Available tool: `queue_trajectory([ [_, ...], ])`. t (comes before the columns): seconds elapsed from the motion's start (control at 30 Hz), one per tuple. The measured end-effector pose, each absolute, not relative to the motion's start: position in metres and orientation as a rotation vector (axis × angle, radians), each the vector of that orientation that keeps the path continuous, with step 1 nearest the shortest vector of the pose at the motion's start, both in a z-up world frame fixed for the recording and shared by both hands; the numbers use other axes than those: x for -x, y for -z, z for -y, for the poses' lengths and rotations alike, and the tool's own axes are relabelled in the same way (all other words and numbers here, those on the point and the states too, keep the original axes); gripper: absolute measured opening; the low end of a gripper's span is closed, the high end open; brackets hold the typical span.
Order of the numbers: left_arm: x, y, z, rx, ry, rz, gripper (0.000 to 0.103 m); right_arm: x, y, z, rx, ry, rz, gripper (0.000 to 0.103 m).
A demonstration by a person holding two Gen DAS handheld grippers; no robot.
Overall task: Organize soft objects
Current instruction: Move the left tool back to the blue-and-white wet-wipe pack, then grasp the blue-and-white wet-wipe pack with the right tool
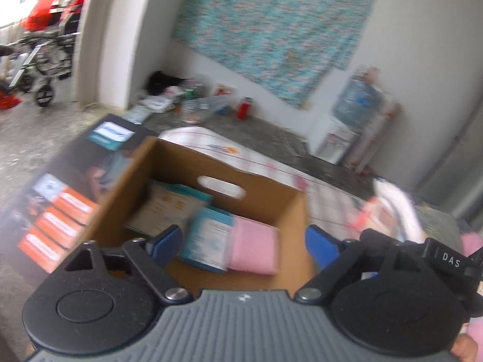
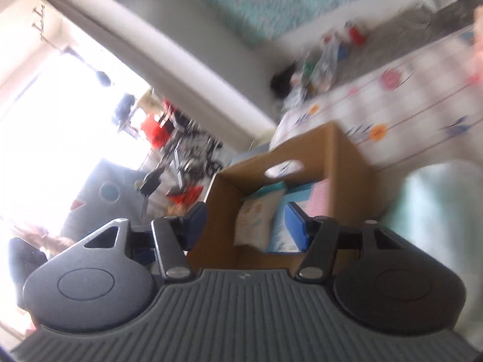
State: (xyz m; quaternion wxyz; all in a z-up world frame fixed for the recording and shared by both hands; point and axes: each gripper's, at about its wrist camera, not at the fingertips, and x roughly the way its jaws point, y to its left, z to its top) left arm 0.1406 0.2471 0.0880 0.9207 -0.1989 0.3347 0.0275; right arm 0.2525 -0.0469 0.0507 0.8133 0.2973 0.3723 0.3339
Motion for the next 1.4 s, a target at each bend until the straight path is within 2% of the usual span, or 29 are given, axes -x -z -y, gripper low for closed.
queue_trajectory([
  [0.07, -0.14, -0.086, -0.222, 0.383, -0.011, -0.699, 0.094, -0.236, -0.054, 0.078, -0.619, -0.65, -0.75, 0.07],
  [0.4, -0.179, -0.081, -0.094, 0.177, 0.141, -0.758, 0.094, -0.205, -0.049, 0.198, -0.67, -0.515, -0.679, 0.074],
  [0.57, -0.214, -0.069, -0.043, 0.17, 0.225, -0.833, 0.094, -0.213, -0.043, 0.245, -0.669, -0.455, -0.67, 0.077],
  [0.77, -0.258, -0.044, 0.012, 0.095, 0.251, -0.903, 0.089, -0.247, -0.034, 0.302, -0.631, -0.35, -0.684, 0.077],
  [0.97, -0.302, -0.01, 0.052, 0.067, 0.273, -0.984, 0.071, -0.31, 0.001, 0.348, -0.604, -0.25, -0.822, 0.077],
  [1.2, -0.337, 0.031, 0.089, -0.008, 0.28, -1.048, 0.041, -0.374, 0.054, 0.354, -0.553, -0.216, -1.014, 0.077],
  [1.27, -0.342, 0.042, 0.098, -0.024, 0.294, -1.071, 0.039, -0.388, 0.069, 0.351, -0.548, -0.214, -1.053, 0.077],
  [1.33, -0.346, 0.053, 0.104, -0.051, 0.294, -1.093, 0.03, -0.4, 0.084, 0.349, -0.555, -0.213, -1.096, 0.077],
  [1.4, -0.347, 0.064, 0.107, -0.078, 0.287, -1.114, 0.029, -0.405, 0.097, 0.345, -0.556, -0.212, -1.139, 0.077],
])
